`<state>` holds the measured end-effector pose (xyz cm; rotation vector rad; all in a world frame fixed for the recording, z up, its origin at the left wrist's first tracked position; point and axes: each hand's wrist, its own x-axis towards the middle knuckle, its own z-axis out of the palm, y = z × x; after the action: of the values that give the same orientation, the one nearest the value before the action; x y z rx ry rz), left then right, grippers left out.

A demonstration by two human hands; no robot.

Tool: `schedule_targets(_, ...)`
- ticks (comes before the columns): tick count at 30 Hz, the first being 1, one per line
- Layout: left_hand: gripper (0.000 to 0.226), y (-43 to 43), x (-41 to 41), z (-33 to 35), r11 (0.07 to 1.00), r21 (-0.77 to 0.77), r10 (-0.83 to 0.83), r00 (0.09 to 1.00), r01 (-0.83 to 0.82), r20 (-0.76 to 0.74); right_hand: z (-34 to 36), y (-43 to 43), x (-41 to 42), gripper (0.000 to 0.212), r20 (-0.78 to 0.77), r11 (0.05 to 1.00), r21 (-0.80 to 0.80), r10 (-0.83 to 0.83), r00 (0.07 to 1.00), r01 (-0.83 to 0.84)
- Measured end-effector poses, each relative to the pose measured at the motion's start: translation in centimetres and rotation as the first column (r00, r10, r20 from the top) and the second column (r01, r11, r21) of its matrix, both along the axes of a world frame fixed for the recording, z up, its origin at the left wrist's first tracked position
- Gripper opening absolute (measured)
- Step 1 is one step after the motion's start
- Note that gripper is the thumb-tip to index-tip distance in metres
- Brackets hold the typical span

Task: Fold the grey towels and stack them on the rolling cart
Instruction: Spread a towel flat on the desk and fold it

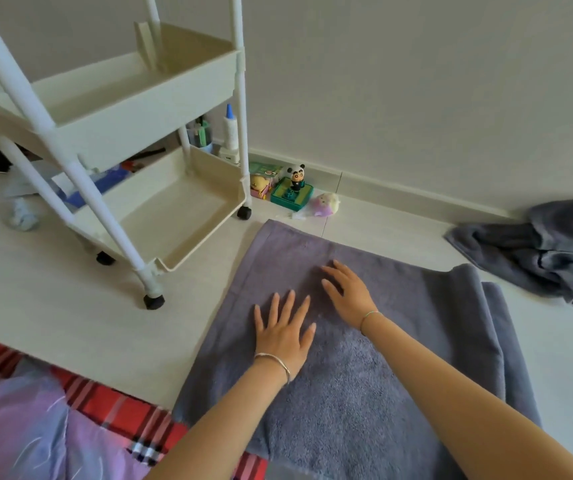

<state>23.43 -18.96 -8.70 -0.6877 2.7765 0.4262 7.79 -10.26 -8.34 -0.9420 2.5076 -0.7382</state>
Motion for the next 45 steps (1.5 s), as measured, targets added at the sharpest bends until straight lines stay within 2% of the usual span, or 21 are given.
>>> schedule_targets(3, 0.066, 0.7, 0.0, 0.2, 1.0, 0.01, 0.027, 0.998, -0.028, 0.064, -1.3, 4.5, 0.4, 0.049, -0.169, 0.98, 0.198, 0.067, 0.983, -0.033)
schedule_targets(5, 0.077, 0.9, 0.0, -0.4, 0.999, -0.046, 0.004, 1.0, -0.003, 0.031, -1.7, 7.7, 0.9, 0.052, -0.268, 0.967, 0.255, 0.056, 0.962, 0.015)
schedule_targets(7, 0.08, 1.0, -0.1, -0.7, 0.996, -0.089, 0.01, 1.0, -0.01, -0.001, -1.8, 10.5, 0.8, 0.06, -0.3, 0.961, 0.257, -0.016, 0.954, 0.097)
schedule_targets(10, 0.064, 1.6, -0.6, -0.6, 0.993, -0.088, 0.074, 0.997, -0.073, 0.005, -1.4, 13.1, -0.1, 0.053, -0.259, 0.937, 0.29, -0.122, 0.958, 0.197)
schedule_targets(11, 0.062, 2.3, -1.2, -0.4, 0.992, -0.067, 0.108, 0.994, -0.108, 0.006, -0.9, 13.8, -0.4, 0.051, -0.232, 0.941, 0.262, -0.153, 0.961, 0.214)
schedule_targets(13, 0.063, 4.0, -2.4, 0.1, 0.986, -0.03, 0.163, 0.987, -0.163, -0.006, 0.2, 14.6, -0.3, 0.046, -0.225, 0.967, 0.089, -0.215, 0.95, 0.239)
schedule_targets(16, 0.062, 7.8, -4.3, 0.4, 0.999, 0.028, 0.049, 0.991, -0.046, -0.123, 2.1, 16.0, 0.2, 0.033, -0.283, 0.907, -0.219, -0.412, 0.866, 0.359)
schedule_targets(18, 0.065, 10.7, -5.4, 0.4, 0.995, 0.083, -0.036, 0.982, 0.052, -0.184, 3.2, 17.2, 0.4, 0.034, -0.152, 0.757, -0.376, -0.619, 0.77, 0.534)
schedule_targets(19, 0.067, 12.1, -5.9, 0.4, 0.991, 0.103, -0.066, 0.978, 0.087, -0.198, 3.5, 17.8, 0.5, 0.038, -0.058, 0.678, -0.404, -0.69, 0.722, 0.615)
schedule_targets(21, 0.071, 14.2, -6.7, 0.4, 0.981, 0.13, -0.115, 0.97, 0.145, -0.214, 4.1, 18.5, 1.2, 0.046, 0.173, 0.595, -0.35, -0.718, 0.674, 0.723)
schedule_targets(22, 0.071, 14.9, -7.1, 0.1, 0.98, 0.132, -0.12, 0.971, 0.149, -0.205, 4.2, 18.7, 1.6, 0.046, 0.299, 0.616, -0.302, -0.663, 0.686, 0.727)
schedule_targets(24, 0.069, 15.9, -7.5, -0.6, 0.984, 0.107, -0.127, 0.978, 0.146, -0.167, 4.2, 19.2, 2.3, 0.039, 0.491, 0.73, -0.25, -0.47, 0.733, 0.636)
schedule_targets(26, 0.069, 16.2, -7.8, -1.2, 0.989, 0.066, -0.118, 0.974, 0.133, -0.191, 3.6, 20.3, 2.2, 0.031, 0.439, 0.792, -0.283, -0.395, 0.807, 0.542)
schedule_targets(27, 0.069, 16.1, -7.8, -1.1, 0.991, 0.049, -0.111, 0.973, 0.123, -0.202, 3.3, 20.9, 1.7, 0.026, 0.386, 0.758, -0.32, -0.444, 0.809, 0.569)
schedule_targets(29, 0.073, 16.3, -7.8, -1.3, 0.99, 0.01, -0.131, 0.964, 0.137, -0.233, 2.6, 22.5, 0.5, 0.018, 0.368, 0.596, -0.35, -0.622, 0.691, 0.722)
schedule_targets(31, 0.075, 16.6, -7.8, -1.5, 0.983, 0.028, -0.17, 0.956, 0.182, -0.238, 1.9, 24.2, -0.4, 0.016, 0.441, 0.47, -0.28, -0.712, 0.547, 0.837)
schedule_targets(33, 0.067, 16.7, -7.7, -1.6, 0.984, 0.031, -0.161, 0.952, 0.175, -0.261, 1.4, 25.3, -0.5, 0.014, 0.487, 0.49, -0.189, -0.706, 0.514, 0.851)
schedule_targets(35, 0.058, 16.8, -7.8, -1.4, 0.989, -0.002, -0.146, 0.955, 0.151, -0.26, 0.9, 25.7, -0.2, 0.014, 0.492, 0.494, -0.162, -0.71, 0.504, 0.854)
schedule_targets(38, 0.057, 16.8, -7.9, -1.7, 0.991, -0.026, -0.136, 0.954, 0.134, -0.266, -0.2, 25.9, -0.4, 0.019, 0.425, 0.483, -0.15, -0.756, 0.497, 0.863)
schedule_targets(42, 0.053, 17.1, -7.9, -1.8, 0.99, -0.071, -0.139, 0.947, 0.124, -0.29, -0.9, 25.8, -0.6, 0.014, 0.212, 0.583, -0.125, -0.774, 0.596, 0.802)
schedule_targets(45, 0.052, 17.1, -7.8, -2.0, 0.99, -0.077, -0.136, 0.946, 0.118, -0.293, -0.7, 26.0, -1.0, 0.009, 0.138, 0.679, -0.06, -0.721, 0.679, 0.732)
